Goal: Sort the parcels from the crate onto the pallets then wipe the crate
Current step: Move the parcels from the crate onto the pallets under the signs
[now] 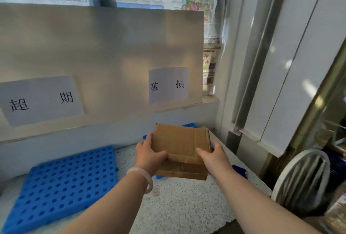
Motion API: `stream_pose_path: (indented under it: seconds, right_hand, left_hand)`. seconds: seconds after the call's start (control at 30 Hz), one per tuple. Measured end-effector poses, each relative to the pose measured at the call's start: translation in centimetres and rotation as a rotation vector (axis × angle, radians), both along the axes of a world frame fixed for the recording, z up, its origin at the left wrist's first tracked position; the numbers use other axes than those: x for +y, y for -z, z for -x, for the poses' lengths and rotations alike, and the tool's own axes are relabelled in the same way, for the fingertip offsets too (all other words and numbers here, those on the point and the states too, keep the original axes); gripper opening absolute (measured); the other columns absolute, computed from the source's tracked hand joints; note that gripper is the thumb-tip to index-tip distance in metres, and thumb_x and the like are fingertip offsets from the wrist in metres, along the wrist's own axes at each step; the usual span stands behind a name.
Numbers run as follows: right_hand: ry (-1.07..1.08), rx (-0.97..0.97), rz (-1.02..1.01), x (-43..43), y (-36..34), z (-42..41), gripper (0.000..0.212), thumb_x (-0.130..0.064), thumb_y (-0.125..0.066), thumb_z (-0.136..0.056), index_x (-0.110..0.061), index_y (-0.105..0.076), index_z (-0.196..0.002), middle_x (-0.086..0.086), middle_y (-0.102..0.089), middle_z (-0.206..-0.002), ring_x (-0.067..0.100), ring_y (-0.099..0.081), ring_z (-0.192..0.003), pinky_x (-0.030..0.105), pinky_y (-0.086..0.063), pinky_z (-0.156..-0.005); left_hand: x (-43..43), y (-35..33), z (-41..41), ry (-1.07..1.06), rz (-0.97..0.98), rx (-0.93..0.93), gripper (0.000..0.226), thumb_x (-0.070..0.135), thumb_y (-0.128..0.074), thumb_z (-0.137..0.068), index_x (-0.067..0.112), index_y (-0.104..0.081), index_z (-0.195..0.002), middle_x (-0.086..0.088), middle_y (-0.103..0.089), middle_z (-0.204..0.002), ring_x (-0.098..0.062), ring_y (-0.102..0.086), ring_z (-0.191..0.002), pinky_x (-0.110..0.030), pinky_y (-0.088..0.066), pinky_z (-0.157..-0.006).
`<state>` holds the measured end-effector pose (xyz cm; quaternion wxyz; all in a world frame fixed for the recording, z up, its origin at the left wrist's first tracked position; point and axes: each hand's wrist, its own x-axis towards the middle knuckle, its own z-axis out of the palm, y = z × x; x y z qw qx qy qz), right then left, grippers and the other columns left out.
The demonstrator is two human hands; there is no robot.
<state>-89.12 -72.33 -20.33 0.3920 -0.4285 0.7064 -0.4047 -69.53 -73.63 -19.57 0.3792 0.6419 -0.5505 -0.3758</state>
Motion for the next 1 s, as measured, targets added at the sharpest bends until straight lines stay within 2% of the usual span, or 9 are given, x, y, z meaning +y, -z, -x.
stream_pose_path:
  seconds: [0.13,0.27,0.43,0.5,0.6,0.67,0.8,0.9,1.0]
  right_hand:
    - [-0.061,0.154,-0.014,-1.2,0.4,-1.6,0.081,-0.032,-0.076,-0.08,-0.023,-0.033,-0.148,0.01,-0.046,-0.136,0.026,-0.051,-0.115,0.04,-0.049,-0.095]
    - [-0.058,0.119,-0.01,-2.2,0.9,-2.9,0.086,-0.024,-0.079,-0.079,-0.023,-0.028,-0.149,0.007,-0.041,-0.137,0.023,-0.049,-0.114,0.042,-0.052,-0.089]
    - [-0.056,-0.035,0.016,-3.6,1.1,-3.5,0.056,-0.042,-0.069,-0.087,-0.025,-0.038,-0.131,0.002,-0.049,-0.125,0.014,-0.054,-0.093,0.031,-0.047,-0.066]
    - [-0.051,-0.057,0.011,-4.2,1.0,-3.8,0.051,-0.055,-0.061,-0.089,-0.029,-0.038,-0.126,0.003,-0.049,-0.126,0.018,-0.055,-0.1,0.036,-0.051,-0.074]
    - [-0.09,-0.021,-0.009,-5.0,1.0,-4.0,0.07,-0.076,-0.047,-0.082,-0.034,-0.039,-0.137,0.005,-0.049,-0.131,0.025,-0.054,-0.113,0.05,-0.051,-0.094]
    - [-0.106,-0.039,-0.026,-5.6,0.9,-3.8,0.07,-0.08,-0.044,-0.077,-0.037,-0.04,-0.132,0.006,-0.05,-0.131,0.027,-0.055,-0.112,0.053,-0.05,-0.095]
    - [-0.121,-0.102,-0.022,-6.3,0.6,-3.3,0.044,-0.059,-0.057,-0.089,-0.033,-0.038,-0.119,0.007,-0.051,-0.125,0.025,-0.057,-0.104,0.05,-0.053,-0.091]
    - [-0.148,-0.093,-0.018,-6.8,0.5,-2.9,0.047,-0.051,-0.062,-0.09,-0.031,-0.033,-0.121,0.005,-0.049,-0.127,0.024,-0.057,-0.103,0.051,-0.054,-0.091]
    - [-0.2,-0.07,-0.023,-7.0,0.2,-2.3,0.065,-0.048,-0.061,-0.092,-0.032,-0.024,-0.142,0.007,-0.045,-0.138,0.022,-0.054,-0.102,0.048,-0.053,-0.09]
  left_hand:
    - [-0.8,0.4,-2.2,-0.023,-0.019,-0.083,0.092,0.027,-0.076,-0.082,0.017,-0.02,-0.154,-0.008,-0.028,-0.14,-0.024,-0.04,-0.124,-0.033,-0.035,-0.106]
    - [-1.4,1.5,-3.7,-0.066,-0.033,0.003,0.084,0.025,-0.08,-0.078,0.017,-0.032,-0.146,-0.005,-0.041,-0.142,-0.023,-0.046,-0.122,-0.041,-0.044,-0.104]
    - [-1.3,1.8,-4.4,-0.166,-0.037,0.206,0.08,0.042,-0.074,-0.083,0.019,-0.029,-0.144,-0.006,-0.043,-0.14,-0.024,-0.047,-0.117,-0.046,-0.043,-0.102]
    - [-1.7,1.8,-4.5,-0.2,-0.009,0.209,0.082,0.051,-0.067,-0.084,0.021,-0.028,-0.149,-0.006,-0.038,-0.146,-0.028,-0.044,-0.128,-0.048,-0.04,-0.106]
    - [-2.4,1.6,-4.5,-0.234,-0.018,0.18,0.072,0.058,-0.058,-0.088,0.021,-0.035,-0.146,-0.007,-0.04,-0.144,-0.027,-0.045,-0.128,-0.046,-0.041,-0.104]
    - [-2.8,1.5,-4.4,-0.277,-0.016,0.192,0.068,0.054,-0.058,-0.09,0.019,-0.037,-0.144,-0.007,-0.044,-0.141,-0.027,-0.047,-0.124,-0.043,-0.042,-0.101]
    - [-3.2,1.5,-3.7,-0.32,-0.019,0.245,0.058,0.038,-0.061,-0.093,0.02,-0.038,-0.143,-0.005,-0.048,-0.134,-0.023,-0.049,-0.113,-0.043,-0.046,-0.098]
    - [-3.2,1.4,-3.3,-0.331,0.019,0.299,0.054,0.03,-0.063,-0.093,0.021,-0.041,-0.141,0.001,-0.05,-0.12,-0.023,-0.053,-0.111,-0.048,-0.05,-0.097]
    - [-3.4,1.1,-3.2,-0.302,0.076,0.281,0.045,0.025,-0.065,-0.092,0.024,-0.047,-0.133,0.004,-0.056,-0.112,-0.022,-0.057,-0.105,-0.049,-0.053,-0.094]
